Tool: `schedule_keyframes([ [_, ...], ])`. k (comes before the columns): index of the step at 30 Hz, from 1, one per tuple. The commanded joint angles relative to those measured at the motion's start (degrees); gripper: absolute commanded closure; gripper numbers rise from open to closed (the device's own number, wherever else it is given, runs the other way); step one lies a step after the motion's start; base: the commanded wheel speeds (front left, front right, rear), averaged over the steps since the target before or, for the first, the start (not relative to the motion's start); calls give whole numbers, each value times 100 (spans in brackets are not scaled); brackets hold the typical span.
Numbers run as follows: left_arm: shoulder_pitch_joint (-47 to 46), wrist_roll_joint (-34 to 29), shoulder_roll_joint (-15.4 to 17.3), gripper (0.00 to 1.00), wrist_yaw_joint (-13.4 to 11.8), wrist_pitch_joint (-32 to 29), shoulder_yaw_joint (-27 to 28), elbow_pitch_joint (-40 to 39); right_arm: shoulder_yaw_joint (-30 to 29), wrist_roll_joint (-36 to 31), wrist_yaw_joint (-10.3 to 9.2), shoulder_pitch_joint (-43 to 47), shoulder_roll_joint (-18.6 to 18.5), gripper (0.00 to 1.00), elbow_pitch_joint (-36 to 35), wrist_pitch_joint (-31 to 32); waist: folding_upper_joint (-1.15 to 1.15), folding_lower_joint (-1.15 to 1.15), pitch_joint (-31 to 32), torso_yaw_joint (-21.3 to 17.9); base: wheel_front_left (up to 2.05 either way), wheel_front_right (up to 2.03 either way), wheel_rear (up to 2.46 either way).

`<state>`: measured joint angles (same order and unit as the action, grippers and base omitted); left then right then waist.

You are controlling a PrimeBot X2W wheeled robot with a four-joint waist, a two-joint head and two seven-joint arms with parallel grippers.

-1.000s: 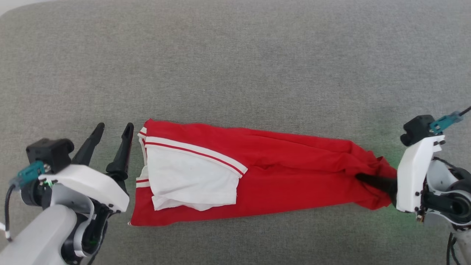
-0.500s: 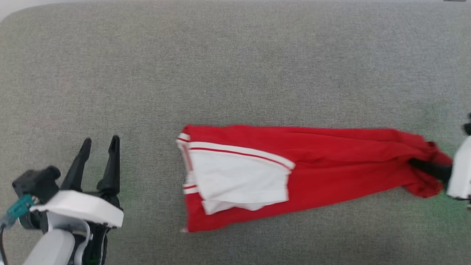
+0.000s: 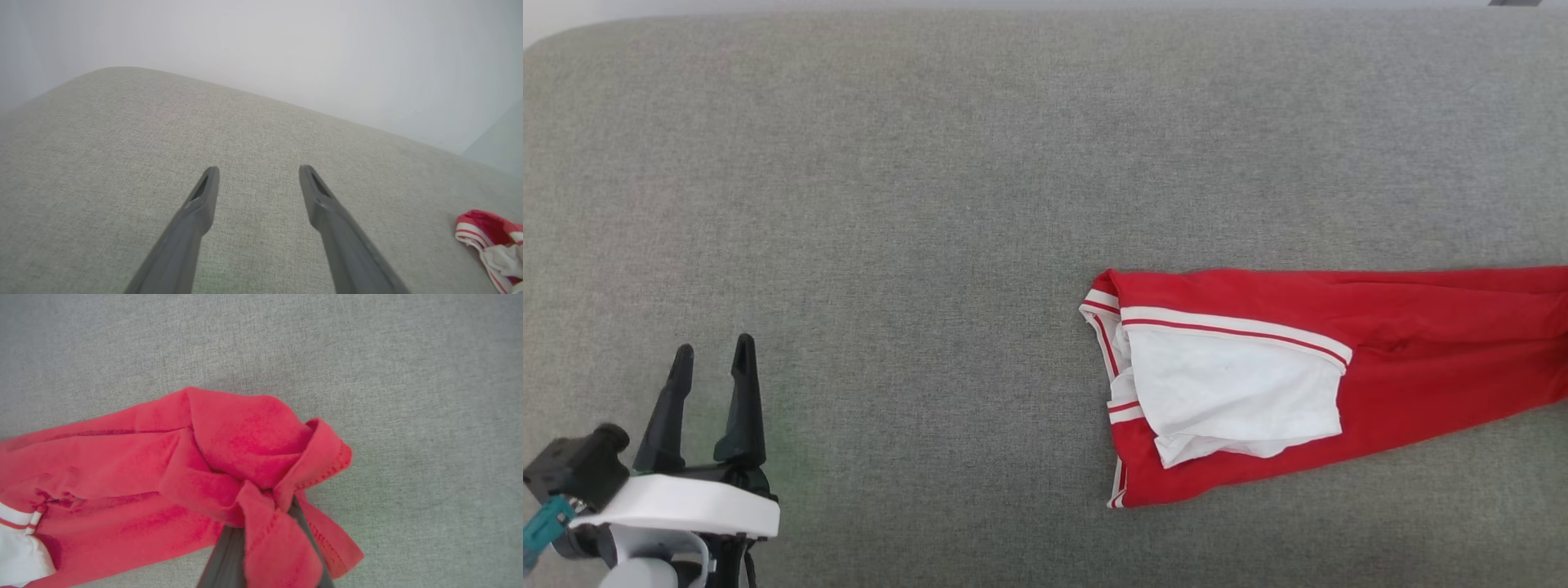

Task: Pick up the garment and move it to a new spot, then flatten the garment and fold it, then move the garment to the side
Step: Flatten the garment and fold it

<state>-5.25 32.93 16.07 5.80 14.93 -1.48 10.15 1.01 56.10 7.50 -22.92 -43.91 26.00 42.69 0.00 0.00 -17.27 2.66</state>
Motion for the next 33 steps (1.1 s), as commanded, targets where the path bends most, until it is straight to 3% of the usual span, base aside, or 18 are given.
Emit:
schedule_keyframes([
  [1, 92, -104, -102, 0, 72, 34, 115, 8, -6, -24, -2, -29, -45, 100, 25, -38, 0, 0, 34, -18, 0, 0, 0],
  [6, 167, -278, -379, 0, 157, 34, 317, 47, 121, 238, -2, 130, -30, 100, -467, 88, 0, 0, 124, -67, 0, 0, 0],
  [11, 181, -350, -461, 0, 165, 33, 287, 6, 358, 638, -1, 398, 80, 100, -1544, 346, 0, 0, 208, -90, 0, 0, 0],
  [19, 74, -279, -463, 0, 169, 32, 18, -20, 1107, 511, -1, 415, 583, 100, -2724, 574, 0, 0, 261, 69, 0, 0, 0],
  [28, -80, -200, -515, 0, 170, 32, -305, 25, 1979, 86, -1, -84, 1295, 100, -2521, 485, 0, 0, 268, 475, 0, 0, 0],
  [33, -117, -160, -564, 0, 170, 32, -385, 52, 2306, -71, -1, -282, 1481, 100, -2161, 410, 0, 0, 282, 626, 0, 0, 0],
])
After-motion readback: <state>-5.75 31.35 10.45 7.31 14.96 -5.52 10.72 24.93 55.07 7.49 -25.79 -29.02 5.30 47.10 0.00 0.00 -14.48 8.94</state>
